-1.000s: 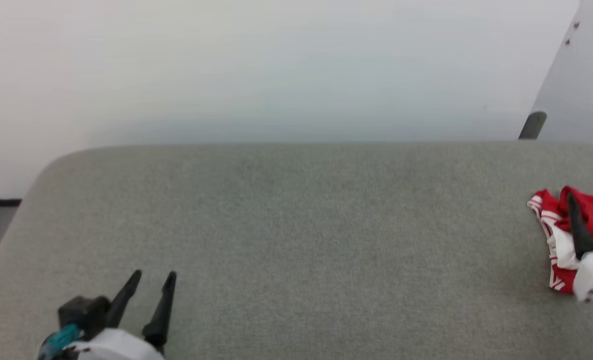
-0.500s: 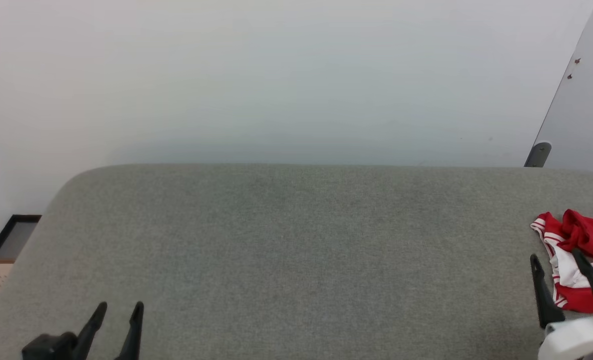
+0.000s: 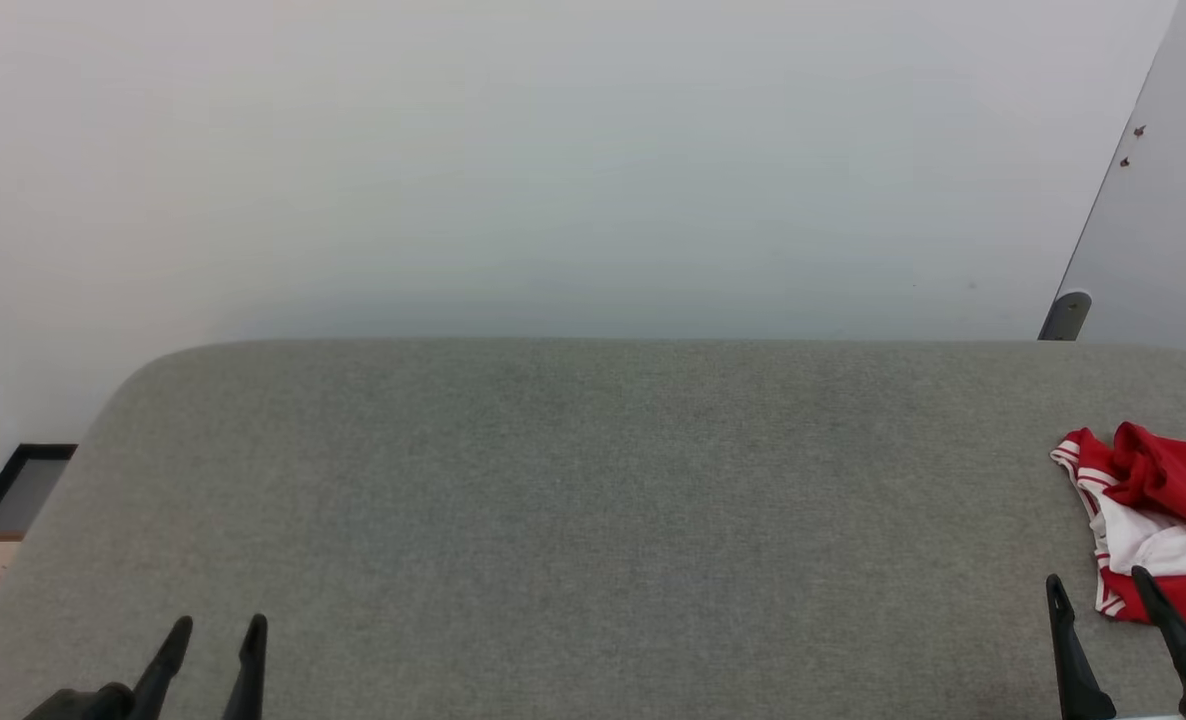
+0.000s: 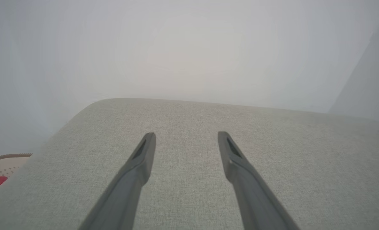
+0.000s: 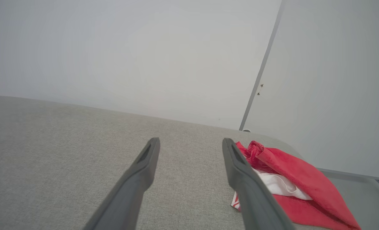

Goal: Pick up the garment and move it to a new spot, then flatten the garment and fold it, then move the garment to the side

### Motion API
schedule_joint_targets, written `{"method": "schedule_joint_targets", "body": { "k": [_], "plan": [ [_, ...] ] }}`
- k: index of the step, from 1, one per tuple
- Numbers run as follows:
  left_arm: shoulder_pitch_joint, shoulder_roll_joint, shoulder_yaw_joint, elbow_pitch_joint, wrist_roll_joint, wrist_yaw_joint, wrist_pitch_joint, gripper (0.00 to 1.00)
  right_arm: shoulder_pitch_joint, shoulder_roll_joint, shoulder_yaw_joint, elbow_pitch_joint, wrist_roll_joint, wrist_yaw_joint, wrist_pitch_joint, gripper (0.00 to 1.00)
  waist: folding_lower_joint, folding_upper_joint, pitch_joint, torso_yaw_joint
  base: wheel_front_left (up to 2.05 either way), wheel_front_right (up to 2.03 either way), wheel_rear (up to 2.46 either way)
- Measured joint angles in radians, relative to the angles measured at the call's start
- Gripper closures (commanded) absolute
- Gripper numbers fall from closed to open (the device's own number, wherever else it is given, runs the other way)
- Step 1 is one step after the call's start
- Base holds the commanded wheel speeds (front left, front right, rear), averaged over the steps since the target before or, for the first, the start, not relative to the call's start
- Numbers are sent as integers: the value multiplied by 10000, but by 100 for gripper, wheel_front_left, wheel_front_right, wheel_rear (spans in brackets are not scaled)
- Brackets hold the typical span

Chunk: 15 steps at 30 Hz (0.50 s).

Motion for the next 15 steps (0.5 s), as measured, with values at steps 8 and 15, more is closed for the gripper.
{"method": "schedule_joint_targets", "body": {
  "k": [8, 15],
  "plan": [
    [63, -140, 247, -56, 240, -134, 0, 0, 208, 173, -81, -197, -90, 0, 44, 0, 0, 0, 12, -77, 0, 0, 0],
    [111, -263, 334, -127, 334, -224, 0, 0, 289, 209, -94, -272, -134, 0, 81, 0, 0, 0, 32, -143, 0, 0, 0]
  ]
}}
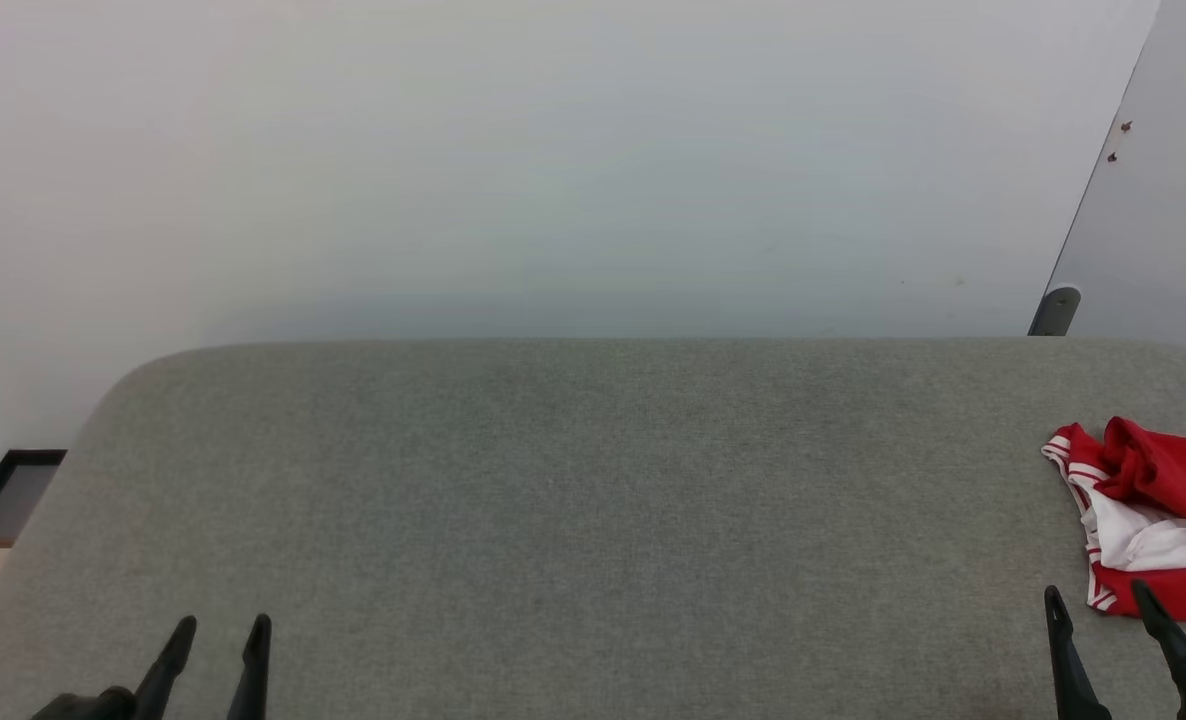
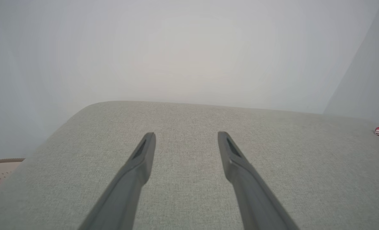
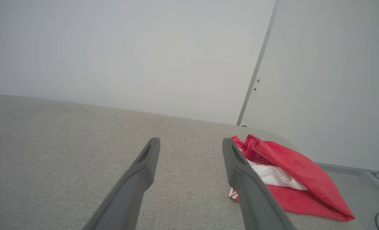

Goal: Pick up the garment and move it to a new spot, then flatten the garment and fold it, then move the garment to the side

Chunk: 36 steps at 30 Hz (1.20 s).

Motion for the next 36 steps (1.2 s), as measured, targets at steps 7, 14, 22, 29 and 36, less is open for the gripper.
{"method": "schedule_joint_targets", "body": {
  "k": [7, 14, 22, 29, 36],
  "plan": [
    [176, -357, -59, 184, 56, -33, 4, 100, 155, 111, 0, 336, 2, 0, 54, 100, 0, 0, 8, -8, 0, 0, 0],
    [244, -754, -19, 401, -696, -33, 322, 100, 176, 194, -65, 761, 1035, 0, 353, 100, 0, 0, 68, -21, 0, 0, 0],
    [8, -1047, 171, 389, -1856, -38, 698, 100, -90, 278, -38, 846, 2711, 0, 552, 100, 0, 0, 155, -39, 0, 0, 0],
    [-207, -1271, 320, 382, -2767, -40, 988, 100, -276, 316, -15, 941, 4036, 0, 734, 100, 1, 0, 230, -55, 0, 0, 0],
    [-411, -1478, 454, 372, -3636, -42, 1269, 100, -523, 345, -8, 1045, 5260, 0, 926, 100, 1, 0, 306, -71, 0, 0, 0]
  ]
}}
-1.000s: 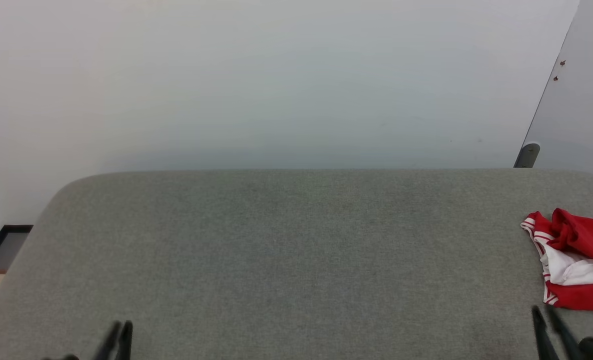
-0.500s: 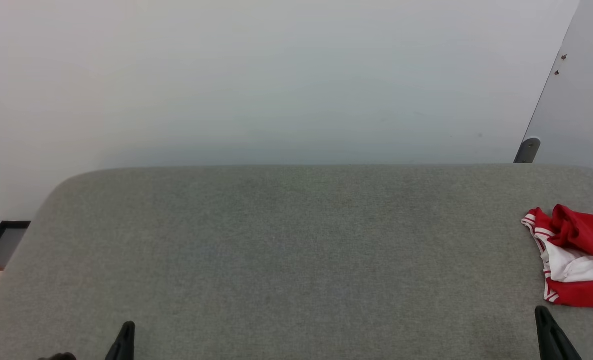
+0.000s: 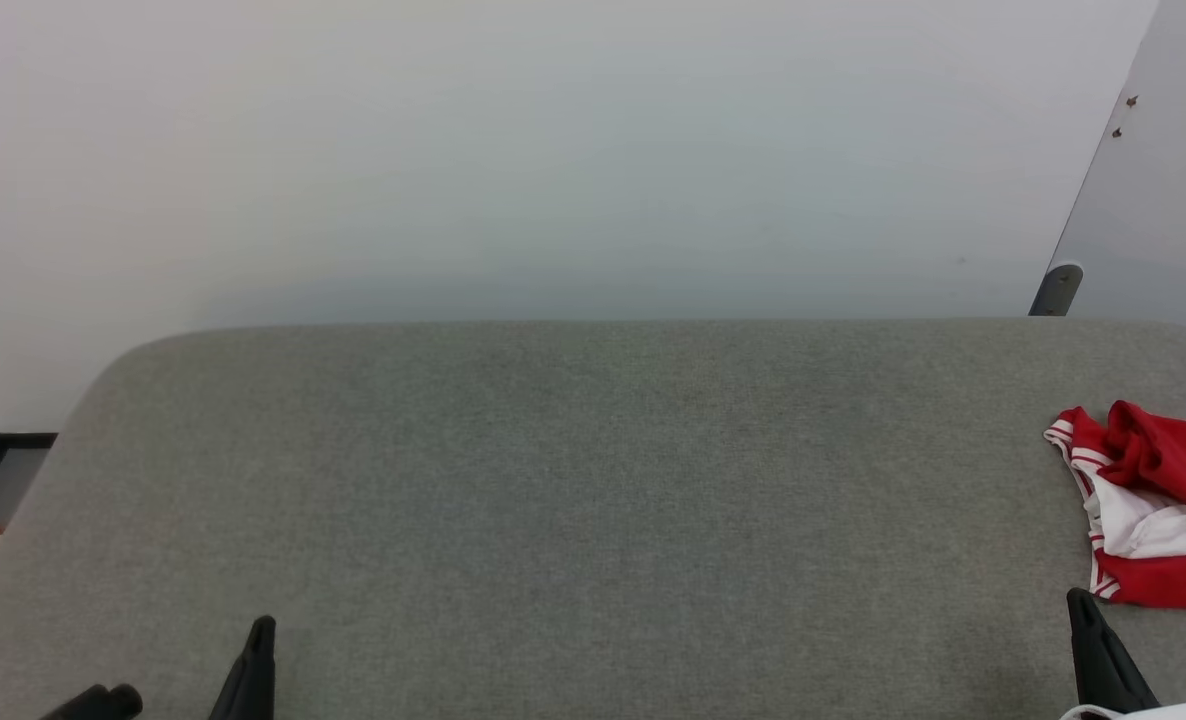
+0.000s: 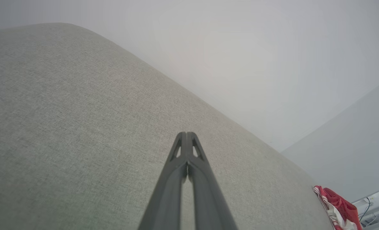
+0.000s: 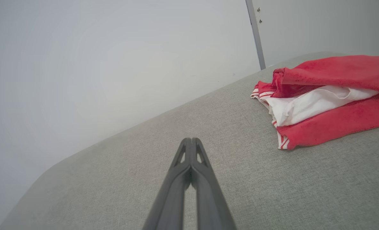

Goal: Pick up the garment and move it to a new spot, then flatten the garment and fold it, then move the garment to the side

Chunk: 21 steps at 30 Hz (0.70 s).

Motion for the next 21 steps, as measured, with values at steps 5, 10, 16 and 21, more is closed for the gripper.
{"method": "schedule_joint_targets", "body": {
  "k": [5, 10, 16, 21],
  "plan": [
    [-165, -173, 96, -6, -573, -4, 207, 100, -127, 25, 6, 73, 832, 0, 111, 100, 0, 0, 54, -11, 0, 0, 0],
    [-263, -290, 180, -8, -1104, -12, 368, 100, -260, 50, 6, 134, 1574, 0, 232, 100, 0, 0, 107, -22, 0, 0, 0],
    [-405, -468, 280, -23, -1718, -13, 570, 100, -459, 82, 8, 215, 2456, 0, 360, 100, 0, 0, 171, -35, 0, 0, 0],
    [-558, -568, 368, -31, -2215, -40, 752, 100, -541, 105, 10, 293, 3154, 0, 462, 100, 0, 0, 225, -47, 0, 0, 0]
  ]
}}
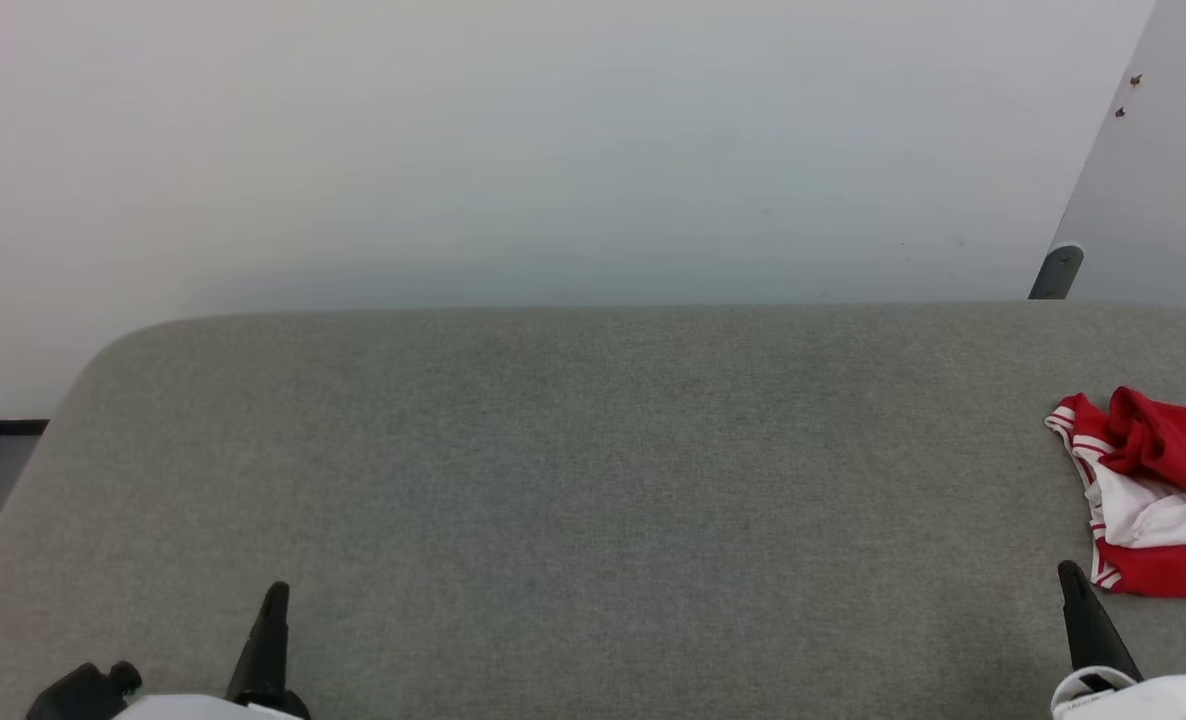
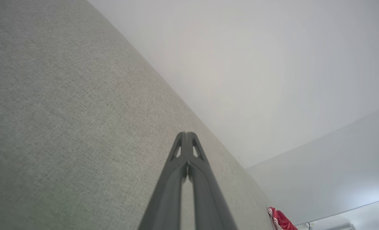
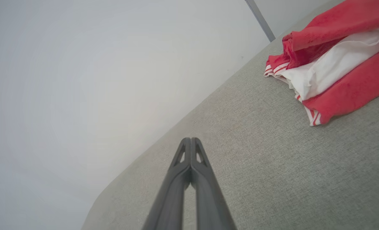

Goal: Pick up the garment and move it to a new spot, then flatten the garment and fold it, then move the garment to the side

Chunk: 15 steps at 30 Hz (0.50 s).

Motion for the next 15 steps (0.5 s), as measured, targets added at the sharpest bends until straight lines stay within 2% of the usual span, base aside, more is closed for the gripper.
{"method": "schedule_joint_targets", "body": {
  "k": [15],
  "plan": [
    [-283, -341, 213, -10, -1315, -35, 435, 100, -362, 63, 0, 165, 1891, -2, 313, 100, 0, 0, 160, -34, 0, 0, 0]
  ]
}}
